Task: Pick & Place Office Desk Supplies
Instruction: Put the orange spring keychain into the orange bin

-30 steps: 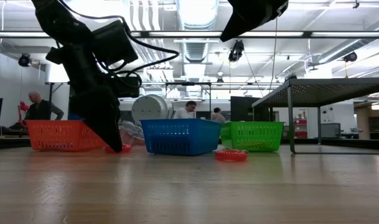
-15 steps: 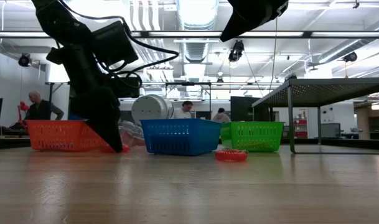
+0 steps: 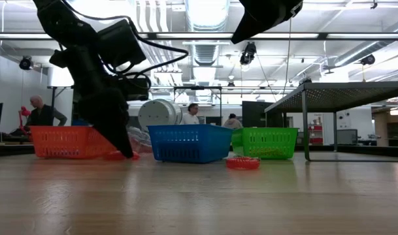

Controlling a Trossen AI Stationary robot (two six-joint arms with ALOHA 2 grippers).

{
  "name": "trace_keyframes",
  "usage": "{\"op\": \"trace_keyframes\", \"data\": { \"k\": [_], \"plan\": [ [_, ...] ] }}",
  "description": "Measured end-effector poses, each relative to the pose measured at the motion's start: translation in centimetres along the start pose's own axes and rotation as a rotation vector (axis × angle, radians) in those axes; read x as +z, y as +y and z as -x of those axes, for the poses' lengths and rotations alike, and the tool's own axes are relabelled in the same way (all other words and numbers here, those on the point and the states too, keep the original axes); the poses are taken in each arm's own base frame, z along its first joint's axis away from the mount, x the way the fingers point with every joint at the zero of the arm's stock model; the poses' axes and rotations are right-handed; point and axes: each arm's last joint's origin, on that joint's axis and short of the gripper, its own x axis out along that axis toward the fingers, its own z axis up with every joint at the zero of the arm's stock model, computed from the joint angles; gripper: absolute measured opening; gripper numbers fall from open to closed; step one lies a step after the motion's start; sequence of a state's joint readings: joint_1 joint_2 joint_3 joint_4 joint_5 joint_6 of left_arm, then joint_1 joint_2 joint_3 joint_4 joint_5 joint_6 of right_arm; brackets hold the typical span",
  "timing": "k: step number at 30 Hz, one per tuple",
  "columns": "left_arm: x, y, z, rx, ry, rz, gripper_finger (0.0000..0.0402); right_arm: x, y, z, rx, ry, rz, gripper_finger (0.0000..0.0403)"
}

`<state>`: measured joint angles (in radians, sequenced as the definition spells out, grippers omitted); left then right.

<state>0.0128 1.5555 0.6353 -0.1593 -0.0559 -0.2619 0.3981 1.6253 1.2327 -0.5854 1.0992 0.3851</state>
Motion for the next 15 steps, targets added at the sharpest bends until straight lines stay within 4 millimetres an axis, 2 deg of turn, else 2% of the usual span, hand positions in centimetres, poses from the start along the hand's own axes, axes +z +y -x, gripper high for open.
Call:
{"op": "trace_keyframes", "data": {
  "k": [7,15],
  "plan": [
    [0.6,-0.1,0.8,-0.008,-0.044,-0.020,0.0022,0.0,0.0,0.0,0.000,0.000,-0.001,0.0199],
    [1.7,-0.2,3.8,-0.017,-0.161,-0.042,0.0021,0.0,0.0,0.0,0.000,0.000,0.000,0.0199]
  ]
}}
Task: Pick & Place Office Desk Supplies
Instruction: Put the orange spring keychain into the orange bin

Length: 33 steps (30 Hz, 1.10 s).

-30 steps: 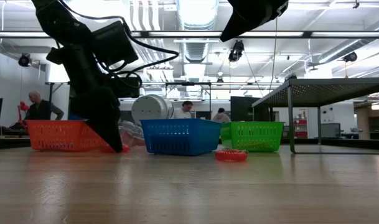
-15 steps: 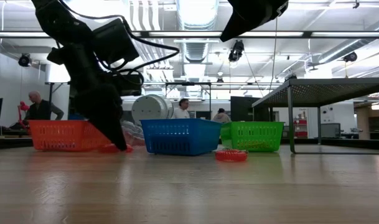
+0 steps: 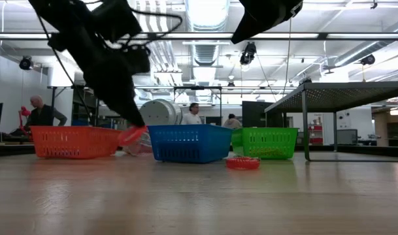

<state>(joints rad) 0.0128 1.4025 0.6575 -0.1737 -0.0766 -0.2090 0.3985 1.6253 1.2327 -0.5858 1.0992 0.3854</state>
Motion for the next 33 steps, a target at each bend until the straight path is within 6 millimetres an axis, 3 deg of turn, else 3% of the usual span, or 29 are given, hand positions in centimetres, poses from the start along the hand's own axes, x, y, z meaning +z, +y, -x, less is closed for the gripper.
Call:
{"op": "trace_keyframes", "data": {
  "k": [11,18,26,33],
  "plan": [
    [0.8,0.7,5.7,0.112,-0.181,0.027,0.0021,0.0,0.0,0.0,0.000,0.000,0.000,0.0199],
    [0.1,1.4,8.6,0.194,-0.232,0.168,0.0021,0.0,0.0,0.0,0.000,0.000,0.000,0.0199],
    [-1.5,2.2,10.7,0.288,-0.230,0.357,0.0021,0.0,0.0,0.0,0.000,0.000,0.000,0.0199],
    [-3.1,2.6,11.4,0.324,-0.158,0.533,0.0021,0.0,0.0,0.0,0.000,0.000,0.000,0.0199]
  ]
}}
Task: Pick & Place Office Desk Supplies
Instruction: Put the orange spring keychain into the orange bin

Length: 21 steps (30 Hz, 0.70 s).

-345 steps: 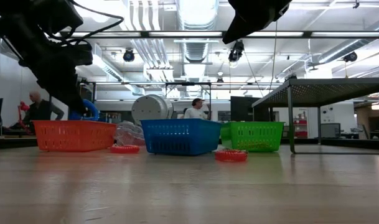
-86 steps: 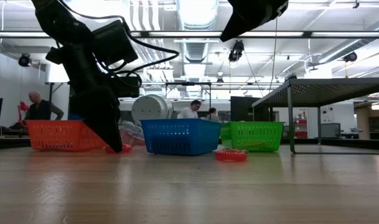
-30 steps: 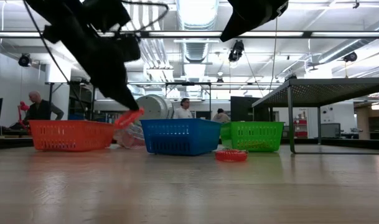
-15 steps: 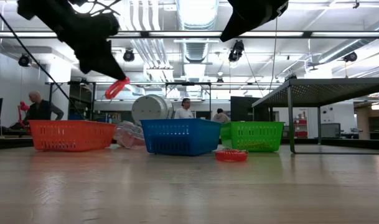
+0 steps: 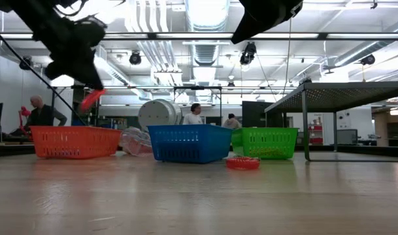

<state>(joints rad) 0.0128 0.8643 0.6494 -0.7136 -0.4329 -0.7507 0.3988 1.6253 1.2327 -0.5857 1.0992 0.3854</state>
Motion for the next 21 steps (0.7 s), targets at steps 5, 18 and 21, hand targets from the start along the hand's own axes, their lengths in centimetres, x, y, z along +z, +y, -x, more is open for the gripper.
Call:
{"op": "trace_keyframes", "data": {
  "k": [5,18,21],
  "plan": [
    [-0.8,0.6,-0.3,0.091,0.079,0.086,0.0021,0.0,0.0,0.0,0.000,0.000,0.000,0.0199],
    [-1.2,0.5,-3.5,0.183,0.278,0.153,0.0021,0.0,0.0,0.0,-0.001,0.000,0.000,0.0199],
    [-1.2,0.5,-4.4,0.194,0.323,0.171,0.0021,0.0,0.0,0.0,-0.001,0.000,0.000,0.0199]
  ]
}}
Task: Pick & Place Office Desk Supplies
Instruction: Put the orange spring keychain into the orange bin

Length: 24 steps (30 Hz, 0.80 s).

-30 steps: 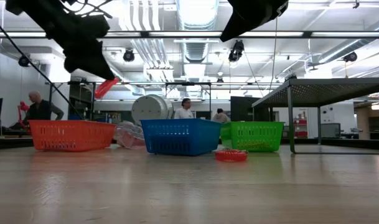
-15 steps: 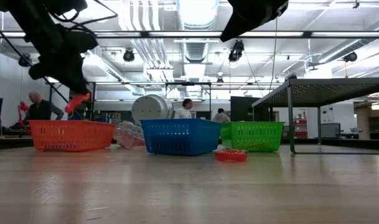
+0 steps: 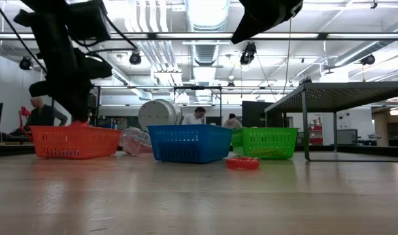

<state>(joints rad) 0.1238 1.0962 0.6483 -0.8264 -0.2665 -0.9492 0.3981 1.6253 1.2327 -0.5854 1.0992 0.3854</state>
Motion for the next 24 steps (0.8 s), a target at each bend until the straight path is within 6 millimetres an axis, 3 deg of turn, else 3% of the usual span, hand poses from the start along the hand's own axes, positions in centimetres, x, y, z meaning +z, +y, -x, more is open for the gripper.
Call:
{"op": "trace_keyframes", "data": {
  "k": [14,24],
  "plan": [
    [0.6,-0.7,-3.0,0.004,0.171,0.014,0.0021,0.0,0.0,0.0,0.001,0.000,0.000,0.0199],
    [0.7,-0.9,-3.3,-0.005,0.177,0.017,0.0052,0.0,0.0,0.0,0.001,0.000,0.000,0.0199]
  ]
}}
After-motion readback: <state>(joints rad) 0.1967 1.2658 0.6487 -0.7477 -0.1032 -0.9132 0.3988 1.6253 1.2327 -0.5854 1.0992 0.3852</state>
